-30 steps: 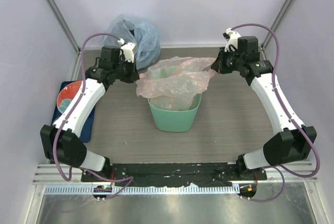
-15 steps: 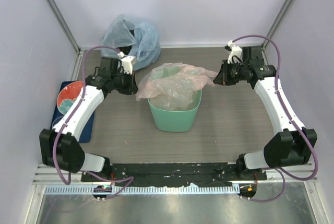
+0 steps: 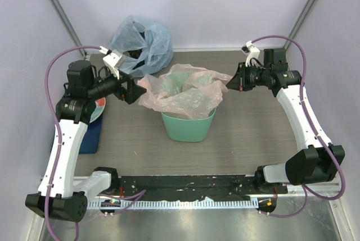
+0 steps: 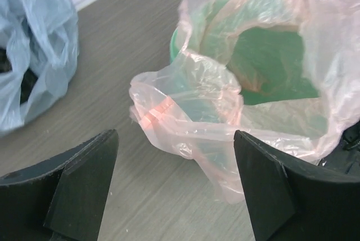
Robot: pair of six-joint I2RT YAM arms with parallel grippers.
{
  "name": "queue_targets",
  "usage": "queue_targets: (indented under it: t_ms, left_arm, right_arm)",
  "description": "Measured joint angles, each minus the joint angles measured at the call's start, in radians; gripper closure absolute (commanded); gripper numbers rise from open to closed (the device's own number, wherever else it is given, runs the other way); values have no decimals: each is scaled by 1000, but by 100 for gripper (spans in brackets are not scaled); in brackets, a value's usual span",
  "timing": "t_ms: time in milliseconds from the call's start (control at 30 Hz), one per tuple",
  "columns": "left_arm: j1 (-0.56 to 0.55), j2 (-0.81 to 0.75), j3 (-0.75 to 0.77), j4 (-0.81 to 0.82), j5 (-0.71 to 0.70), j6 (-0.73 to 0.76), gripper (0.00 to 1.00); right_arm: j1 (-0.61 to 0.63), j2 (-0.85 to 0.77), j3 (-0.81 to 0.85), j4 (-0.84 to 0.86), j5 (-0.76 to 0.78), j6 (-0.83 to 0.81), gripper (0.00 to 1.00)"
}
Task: Put the trash bags into the trash bin
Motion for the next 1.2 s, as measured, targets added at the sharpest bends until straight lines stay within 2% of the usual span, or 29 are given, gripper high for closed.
queue_targets:
  t_ms: [200,333,500,533,567,633,667,733,767,800,867,1033,1200]
  left_arm:
    - [-22,77,160,-27,179,82,12]
    - [-159,186,296,-60,224,94,8]
    - [-336,274,339,-121,193,100,10]
    - [-364,287,340,-132,180,101,14]
    - [-389,301,342,-145,167,101,27]
    - [-433,336,356,-187,154,104,44]
    - [-447,349,362,-204,154,114,58]
    - [-471,367,371,-255,167,148,73]
    - [-495,365,369,-281,173,174,86]
    - [-509,356,360,-297,180,198,90]
    - [-545,304,301,-294,181,240,96]
    - [-665,144,106,-268,118,337,98]
    - [-748,112,-11,-204,5,418,98]
  right_arm:
    - [0,2,13,-4,-11,0,99]
    - [0,2,23,-6,-23,0,99]
    - [0,2,25,-6,-33,2,99]
    - [0,2,25,-6,-34,2,99]
    - [0,2,25,-6,-34,2,99]
    - [0,2,25,-6,-35,2,99]
    - [0,2,25,-7,-35,2,99]
    - [0,1,25,-11,-34,0,99]
    - [0,1,25,-16,-33,-1,99]
    - [-2,1,25,-20,-32,-2,99]
    - [-8,1,25,-29,-31,-3,99]
    - [-29,1,25,-63,-41,-12,99]
    - [-35,3,24,-100,-47,-34,99]
